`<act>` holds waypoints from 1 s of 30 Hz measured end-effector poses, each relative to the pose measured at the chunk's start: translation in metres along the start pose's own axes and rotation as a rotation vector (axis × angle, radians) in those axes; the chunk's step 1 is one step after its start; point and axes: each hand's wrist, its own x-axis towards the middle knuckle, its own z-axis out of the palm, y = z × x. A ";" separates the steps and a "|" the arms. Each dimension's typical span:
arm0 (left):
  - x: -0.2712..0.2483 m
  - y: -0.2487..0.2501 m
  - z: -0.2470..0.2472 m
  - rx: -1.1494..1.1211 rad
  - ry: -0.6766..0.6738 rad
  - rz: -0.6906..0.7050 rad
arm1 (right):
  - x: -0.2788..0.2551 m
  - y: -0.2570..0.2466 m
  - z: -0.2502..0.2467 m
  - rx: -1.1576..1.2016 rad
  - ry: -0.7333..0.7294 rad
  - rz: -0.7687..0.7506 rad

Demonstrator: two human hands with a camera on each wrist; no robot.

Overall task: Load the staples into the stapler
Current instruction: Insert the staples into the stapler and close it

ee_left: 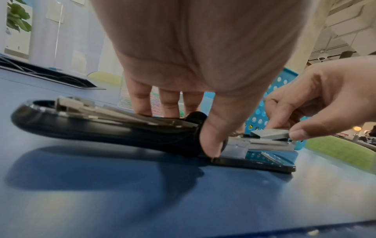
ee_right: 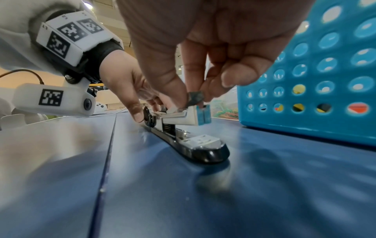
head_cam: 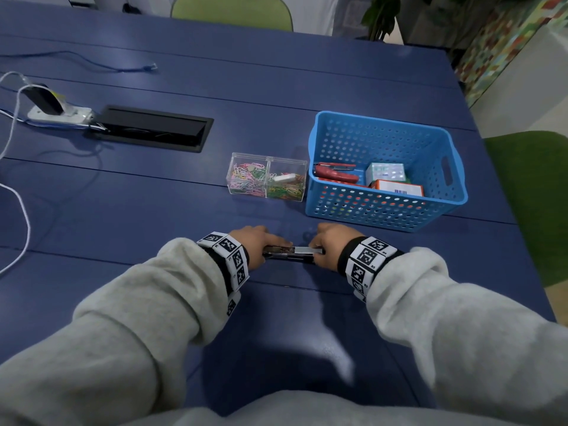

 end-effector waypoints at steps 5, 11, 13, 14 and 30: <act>0.001 0.000 0.001 0.016 0.006 0.002 | 0.005 0.000 -0.001 -0.042 -0.029 0.008; 0.004 -0.003 0.003 0.006 0.025 0.013 | 0.013 -0.002 -0.003 -0.051 -0.100 0.038; 0.005 -0.005 0.004 -0.026 0.032 0.012 | 0.012 0.001 0.000 -0.011 -0.101 0.065; 0.005 -0.008 0.005 -0.052 0.037 0.006 | 0.011 0.002 0.002 0.007 -0.097 0.075; -0.027 -0.047 -0.011 -0.155 0.210 -0.228 | -0.004 0.028 0.021 0.578 0.144 0.296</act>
